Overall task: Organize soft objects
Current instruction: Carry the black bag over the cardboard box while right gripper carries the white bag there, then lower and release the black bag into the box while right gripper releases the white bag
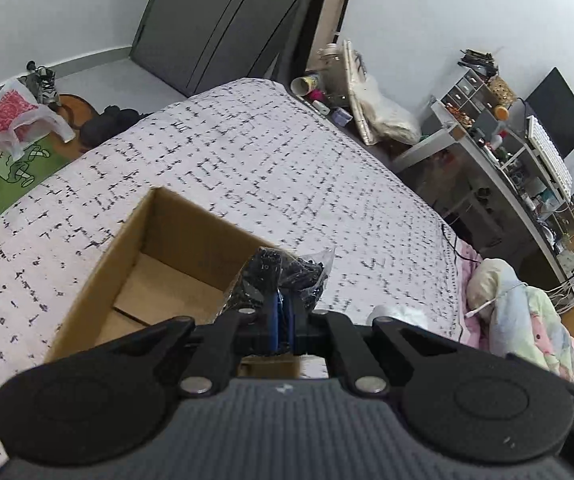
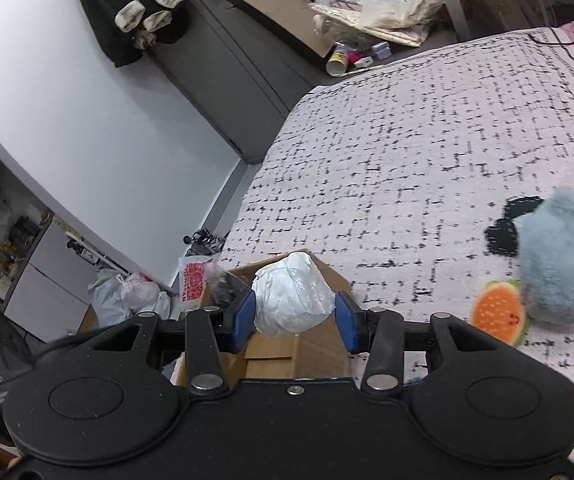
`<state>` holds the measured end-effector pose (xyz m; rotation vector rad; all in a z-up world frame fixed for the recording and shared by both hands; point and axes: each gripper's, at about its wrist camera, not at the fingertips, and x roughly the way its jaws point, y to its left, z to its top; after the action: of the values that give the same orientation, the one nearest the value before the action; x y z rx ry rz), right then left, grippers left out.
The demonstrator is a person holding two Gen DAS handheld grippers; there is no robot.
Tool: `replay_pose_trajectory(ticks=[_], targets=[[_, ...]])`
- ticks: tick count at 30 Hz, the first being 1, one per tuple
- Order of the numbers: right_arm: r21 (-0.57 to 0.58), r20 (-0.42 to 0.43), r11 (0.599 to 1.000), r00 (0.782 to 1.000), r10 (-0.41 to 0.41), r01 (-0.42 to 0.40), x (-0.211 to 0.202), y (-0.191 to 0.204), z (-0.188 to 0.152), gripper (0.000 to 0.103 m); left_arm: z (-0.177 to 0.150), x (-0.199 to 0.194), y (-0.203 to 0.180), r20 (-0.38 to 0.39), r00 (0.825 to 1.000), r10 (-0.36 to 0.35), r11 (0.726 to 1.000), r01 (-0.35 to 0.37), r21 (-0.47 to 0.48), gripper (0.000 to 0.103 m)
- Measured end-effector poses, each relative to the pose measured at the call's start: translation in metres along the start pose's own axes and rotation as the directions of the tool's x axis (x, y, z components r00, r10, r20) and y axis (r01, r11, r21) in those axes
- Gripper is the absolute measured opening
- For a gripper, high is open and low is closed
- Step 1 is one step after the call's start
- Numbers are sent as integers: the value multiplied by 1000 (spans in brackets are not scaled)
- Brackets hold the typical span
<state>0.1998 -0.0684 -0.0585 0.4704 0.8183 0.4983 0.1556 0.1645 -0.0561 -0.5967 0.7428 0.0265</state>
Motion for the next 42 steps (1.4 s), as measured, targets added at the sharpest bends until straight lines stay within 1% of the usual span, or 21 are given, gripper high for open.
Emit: replay_pose_trajectory(ticks=[3,6,10,13,16,17,18,20,23,26,28,30,35,38,40,42], targets=[[-12,-9,1000,1000,-1,1,9,7,-1,43,0,3,7,20,1000,14,1000,-14,19,4],[-19,-16,1000,1000,-3,3,17,13,-3,43,0,9,14,38,999,10,1000,-11,21,4],[-34,-20,999,1000,-14,13,25,20,-5,43,-2,26,21,68,996,56,996,-61,70,4],[-44,-26,999,999,-24,22,28,23,-8,43,-5,46,34,19,997,78,996,-78,31,4],[-67,-29,997,999,-36,34,31,26,-10,43,-7,54,38,7,993,118,993,-118,30,5],[-72,-32,997,999,-39,36,32,26,-11,43,-7,55,40,4,992,127,992,-127,14,5],[-72,-35,997,999,-39,36,33,26,-12,43,-8,55,42,2,991,136,991,-136,7,8],[-70,-40,997,999,-37,34,35,27,-12,43,-7,53,41,-3,988,154,988,-154,20,8],[-72,-42,997,998,-40,37,40,28,-11,43,-6,43,37,-2,989,150,988,-150,33,11],[-73,-46,997,998,-43,39,45,29,-8,43,-5,33,35,5,990,142,989,-142,29,18],[-80,-47,996,998,-44,40,48,31,-6,43,-5,29,35,15,989,150,988,-151,26,31],[-86,-50,996,998,-44,40,51,33,-5,43,-4,25,35,21,987,158,987,-158,23,38],[-89,-67,995,997,-40,34,62,37,-1,43,-2,14,35,28,988,155,987,-156,30,51],[-86,-80,996,996,-37,30,68,39,1,43,2,7,36,27,988,152,987,-153,38,62],[-79,-90,996,995,-37,29,72,38,3,43,3,3,37,32,984,173,984,-175,36,71],[-81,-102,996,994,-47,39,77,38,4,43,3,-2,41,39,983,180,983,-181,26,75]])
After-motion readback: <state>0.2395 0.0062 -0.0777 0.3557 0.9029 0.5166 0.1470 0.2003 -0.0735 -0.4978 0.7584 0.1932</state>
